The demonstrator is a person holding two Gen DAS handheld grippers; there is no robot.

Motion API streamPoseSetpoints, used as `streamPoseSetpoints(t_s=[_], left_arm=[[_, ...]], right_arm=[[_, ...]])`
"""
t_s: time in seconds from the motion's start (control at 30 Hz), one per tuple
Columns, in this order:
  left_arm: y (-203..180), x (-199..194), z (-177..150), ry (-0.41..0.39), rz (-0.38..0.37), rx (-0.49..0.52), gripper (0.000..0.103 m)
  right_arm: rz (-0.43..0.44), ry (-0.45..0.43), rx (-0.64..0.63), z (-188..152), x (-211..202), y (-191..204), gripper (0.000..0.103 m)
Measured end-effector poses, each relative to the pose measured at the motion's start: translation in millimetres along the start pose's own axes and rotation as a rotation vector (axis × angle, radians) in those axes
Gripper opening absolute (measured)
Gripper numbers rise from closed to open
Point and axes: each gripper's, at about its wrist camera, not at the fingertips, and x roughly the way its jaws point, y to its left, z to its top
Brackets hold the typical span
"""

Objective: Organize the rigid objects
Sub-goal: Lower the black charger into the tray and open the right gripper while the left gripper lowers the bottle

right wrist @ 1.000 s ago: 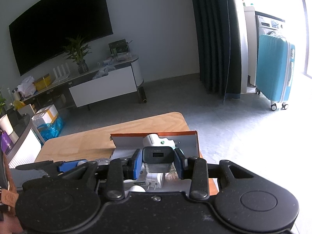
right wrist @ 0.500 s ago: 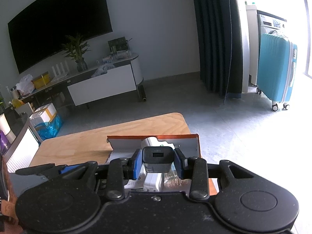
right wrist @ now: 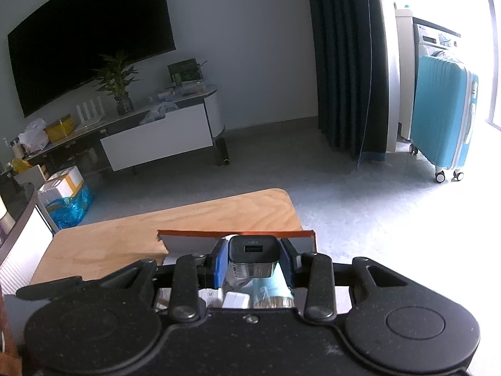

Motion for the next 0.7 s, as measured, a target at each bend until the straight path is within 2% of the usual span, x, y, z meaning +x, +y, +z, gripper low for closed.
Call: streamPoseSetpoints(t_s=[0.3, 0.33, 0.37, 0.6, 0.7], left_arm=[[1.2, 8.9, -0.2, 0.013, -0.013, -0.002, 0.081], [1.4, 9.5, -0.6, 0.014, -0.014, -0.003, 0.081], [1.6, 9.9, -0.9, 0.015, -0.016, -0.003, 0.081], [-0.3, 14.0, -1.9, 0.022, -0.023, -0.003, 0.081], [-3.1, 15.4, -2.4, 0.024, -0.025, -0.005, 0.081]], right_arm=[[-0.047, 0.0, -0.018, 0.1, 32.0, -10.2, 0.045], [-0.037, -0.003, -0.012, -1.2, 30.9, -12.1, 0.052], [-0.026, -0.009, -0.004, -1.6, 28.9, -13.3, 0.054], [-0.033, -0.039, 0.021, -4.3, 1.5, -25.1, 0.055], [-0.035, -0.057, 0.038, -7.8, -15.9, -31.2, 0.064]])
